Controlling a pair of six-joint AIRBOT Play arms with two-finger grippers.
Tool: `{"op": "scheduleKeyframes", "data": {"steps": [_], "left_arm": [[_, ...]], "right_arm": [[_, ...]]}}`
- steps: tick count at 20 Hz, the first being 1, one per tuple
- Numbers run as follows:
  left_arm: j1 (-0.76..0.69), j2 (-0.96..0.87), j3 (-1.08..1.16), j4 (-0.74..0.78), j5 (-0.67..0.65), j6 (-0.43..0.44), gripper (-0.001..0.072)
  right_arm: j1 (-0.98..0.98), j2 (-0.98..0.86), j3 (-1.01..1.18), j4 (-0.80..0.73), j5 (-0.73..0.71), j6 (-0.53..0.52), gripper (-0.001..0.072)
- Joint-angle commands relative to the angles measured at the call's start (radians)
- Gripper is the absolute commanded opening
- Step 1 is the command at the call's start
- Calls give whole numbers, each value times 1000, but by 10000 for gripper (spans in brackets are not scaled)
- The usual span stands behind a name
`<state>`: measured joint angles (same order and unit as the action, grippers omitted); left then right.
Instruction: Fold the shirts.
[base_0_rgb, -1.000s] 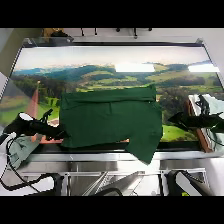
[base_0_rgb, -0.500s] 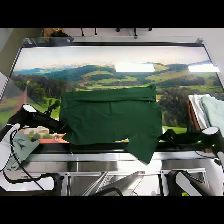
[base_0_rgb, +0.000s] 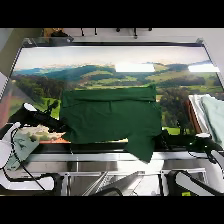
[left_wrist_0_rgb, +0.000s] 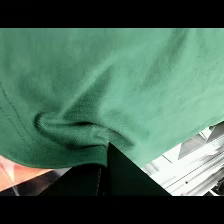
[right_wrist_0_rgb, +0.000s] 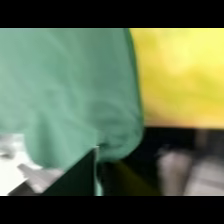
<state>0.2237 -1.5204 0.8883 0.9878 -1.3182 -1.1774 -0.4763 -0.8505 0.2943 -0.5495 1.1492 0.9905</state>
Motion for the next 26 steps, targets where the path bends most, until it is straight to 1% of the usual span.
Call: {"op": "scheduleKeyframes", "data": {"steps": [1,2,3,5,7,8,10,12,13,14,16,18,20,23,26], "left_arm": [[0,1,1,42,-56,-10,12],[1,10,-1,75,-72,-32,11],[3,35,-16,125,-68,-68,10],[5,101,-69,269,-54,-132,10],[5,157,-140,405,-63,-173,10],[6,174,-170,438,-68,-192,10],[14,188,-222,435,-77,-196,10],[14,188,-238,423,-91,-197,10],[14,188,-227,404,-96,-196,10],[14,188,-204,380,-98,-196,10],[14,188,-126,341,-118,-196,10],[14,188,-22,292,-122,-194,10],[14,177,84,239,-116,-186,10],[14,83,259,146,-114,-167,10],[14,-57,406,137,-100,-167,10]], "right_arm": [[0,-25,1,161,125,-139,24],[-2,-5,2,143,147,-137,24],[-2,23,1,104,154,-108,23],[-2,100,1,-47,145,19,23],[-2,190,1,-211,144,162,24],[-2,244,1,-279,142,228,24],[-2,354,1,-348,142,343,23],[1,431,6,-331,141,352,23],[3,441,12,-298,138,316,23],[8,439,20,-233,132,253,23],[31,414,42,-39,91,119,23],[68,369,82,137,8,0,23],[126,291,143,245,-90,-94,23],[229,103,268,267,-231,-172,24],[322,-132,420,267,-344,-250,23]]}}
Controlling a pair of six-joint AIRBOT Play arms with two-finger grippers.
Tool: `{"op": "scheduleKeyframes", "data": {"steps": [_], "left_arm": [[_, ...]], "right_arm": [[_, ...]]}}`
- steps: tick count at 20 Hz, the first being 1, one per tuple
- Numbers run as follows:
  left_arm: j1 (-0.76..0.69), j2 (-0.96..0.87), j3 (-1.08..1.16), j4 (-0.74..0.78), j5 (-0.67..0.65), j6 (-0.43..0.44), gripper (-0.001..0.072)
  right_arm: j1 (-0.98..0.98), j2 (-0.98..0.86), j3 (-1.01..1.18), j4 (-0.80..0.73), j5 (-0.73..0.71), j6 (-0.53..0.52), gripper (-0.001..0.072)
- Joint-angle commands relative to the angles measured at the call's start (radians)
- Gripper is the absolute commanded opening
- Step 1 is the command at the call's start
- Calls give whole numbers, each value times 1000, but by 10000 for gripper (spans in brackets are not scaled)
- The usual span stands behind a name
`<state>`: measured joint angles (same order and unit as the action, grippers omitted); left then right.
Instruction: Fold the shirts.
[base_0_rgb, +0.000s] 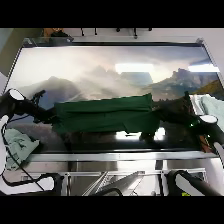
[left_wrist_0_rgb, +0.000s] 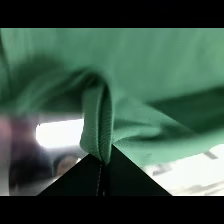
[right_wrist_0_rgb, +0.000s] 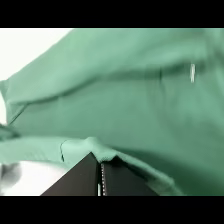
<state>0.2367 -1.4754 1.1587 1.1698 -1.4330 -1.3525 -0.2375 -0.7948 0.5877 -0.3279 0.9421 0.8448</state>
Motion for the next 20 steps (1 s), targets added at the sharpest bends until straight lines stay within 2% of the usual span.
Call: {"op": "scheduleKeyframes", "data": {"steps": [1,6,13,15,17,18,19,20], "left_arm": [[1,-152,183,-44,27,8,10],[1,-379,375,-45,22,5,10],[-2,-507,431,-49,-16,-3,12],[-3,-499,431,-69,-18,-2,17],[-2,-496,452,-122,-27,-2,19],[-2,-497,475,-137,-39,-2,128],[-2,-497,508,-154,-60,-3,560],[-2,-497,542,-154,-78,-19,688]], "right_arm": [[104,-256,177,45,-170,-120,24],[126,-512,415,44,-197,-143,24],[125,-557,464,41,-253,-195,37],[124,-522,469,40,-253,-195,191],[117,-476,477,19,-253,-195,195],[111,-456,484,-22,-249,-194,353],[95,-438,492,-72,-245,-188,540],[72,-429,501,-117,-223,-151,561]]}}
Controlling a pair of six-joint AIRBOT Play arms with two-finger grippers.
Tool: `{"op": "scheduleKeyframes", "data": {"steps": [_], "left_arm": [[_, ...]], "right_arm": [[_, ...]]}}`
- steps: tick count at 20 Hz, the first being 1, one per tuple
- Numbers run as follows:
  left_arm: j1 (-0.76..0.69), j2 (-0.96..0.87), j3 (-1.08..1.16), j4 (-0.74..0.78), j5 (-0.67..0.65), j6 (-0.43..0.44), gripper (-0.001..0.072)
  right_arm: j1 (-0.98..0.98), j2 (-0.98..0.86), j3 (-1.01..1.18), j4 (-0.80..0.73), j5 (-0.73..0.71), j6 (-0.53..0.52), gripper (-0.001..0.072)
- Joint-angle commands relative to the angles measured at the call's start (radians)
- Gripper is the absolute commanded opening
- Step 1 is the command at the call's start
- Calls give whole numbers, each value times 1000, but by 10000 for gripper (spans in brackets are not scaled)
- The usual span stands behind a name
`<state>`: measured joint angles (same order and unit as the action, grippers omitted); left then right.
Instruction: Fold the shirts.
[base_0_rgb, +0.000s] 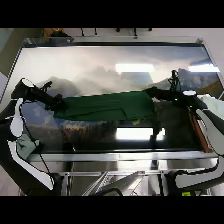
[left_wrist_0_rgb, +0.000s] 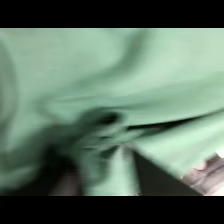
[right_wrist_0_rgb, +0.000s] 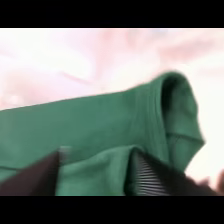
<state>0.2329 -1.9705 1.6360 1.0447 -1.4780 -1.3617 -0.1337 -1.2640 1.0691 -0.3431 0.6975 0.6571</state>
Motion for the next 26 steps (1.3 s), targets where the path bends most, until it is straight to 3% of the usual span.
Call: {"op": "scheduleKeyframes", "data": {"steps": [1,3,8,19,21,22,25,26], "left_arm": [[2,-2,105,-27,-59,-11,689],[3,-2,185,-26,-109,-37,688],[2,-2,325,-26,-134,-65,685],[-47,-2,332,-29,-129,-90,684],[-84,-2,332,-29,-107,-90,684],[-106,-2,332,-28,-95,-90,684],[-181,-2,332,-28,-63,-89,684],[-212,-2,332,-28,-51,-89,684]], "right_arm": [[-62,40,31,-146,58,104,604],[-124,19,34,-179,125,192,623],[-171,-94,34,-121,282,196,692],[-41,-210,45,7,322,150,692],[1,-210,79,3,322,124,526],[17,-210,103,-3,322,125,516],[51,-209,166,-50,327,143,240],[61,-209,183,-64,340,149,102]]}}
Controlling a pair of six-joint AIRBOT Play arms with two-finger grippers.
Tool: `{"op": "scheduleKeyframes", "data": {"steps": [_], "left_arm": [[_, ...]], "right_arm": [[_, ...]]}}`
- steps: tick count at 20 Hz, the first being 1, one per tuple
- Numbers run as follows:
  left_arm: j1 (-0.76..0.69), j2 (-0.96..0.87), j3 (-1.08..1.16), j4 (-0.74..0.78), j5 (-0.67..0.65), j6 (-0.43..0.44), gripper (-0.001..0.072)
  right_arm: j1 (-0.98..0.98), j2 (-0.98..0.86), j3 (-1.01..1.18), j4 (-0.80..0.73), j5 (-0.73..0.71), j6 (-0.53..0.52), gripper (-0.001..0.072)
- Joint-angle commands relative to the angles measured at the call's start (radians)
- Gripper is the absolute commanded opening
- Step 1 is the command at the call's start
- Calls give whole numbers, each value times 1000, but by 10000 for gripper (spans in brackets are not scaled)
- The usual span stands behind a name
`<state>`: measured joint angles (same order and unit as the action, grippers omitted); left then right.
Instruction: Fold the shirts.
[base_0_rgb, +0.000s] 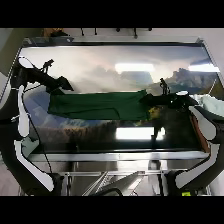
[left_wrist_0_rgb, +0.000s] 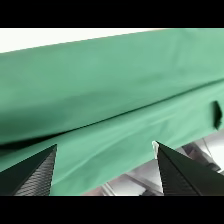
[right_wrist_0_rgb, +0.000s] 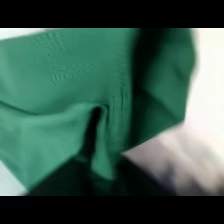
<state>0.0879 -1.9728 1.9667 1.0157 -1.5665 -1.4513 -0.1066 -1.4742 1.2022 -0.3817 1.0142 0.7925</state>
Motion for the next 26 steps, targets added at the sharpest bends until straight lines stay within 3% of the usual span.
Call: {"op": "scheduleKeyframes", "data": {"steps": [1,2,3,4,5,7,10,14,16,19,22,26], "left_arm": [[-97,-2,1,1,53,0,683],[-129,-7,1,1,62,0,653],[-164,-17,1,1,66,1,414],[-206,-33,1,1,68,3,114],[-247,-55,1,0,79,3,15],[-352,-106,1,0,130,1,15],[-523,-195,2,-53,269,-35,15],[-698,-256,2,-135,494,-69,14],[-728,-256,42,-189,527,-69,14],[-677,-189,145,-270,369,-35,14],[-505,47,87,-326,213,15,14],[-219,423,-52,-365,113,33,15]], "right_arm": [[40,1,66,-28,36,13,24],[46,3,87,-31,50,26,23],[46,11,109,-38,70,49,23],[43,24,136,-57,95,84,23],[40,45,171,-104,126,126,23],[19,99,251,-214,229,213,22],[-40,190,338,-254,387,285,23],[-146,300,425,-255,499,308,23],[-182,328,434,-256,519,308,23],[-164,320,433,-291,547,308,23],[-69,296,433,-286,513,309,22],[221,230,433,-289,320,317,23]]}}
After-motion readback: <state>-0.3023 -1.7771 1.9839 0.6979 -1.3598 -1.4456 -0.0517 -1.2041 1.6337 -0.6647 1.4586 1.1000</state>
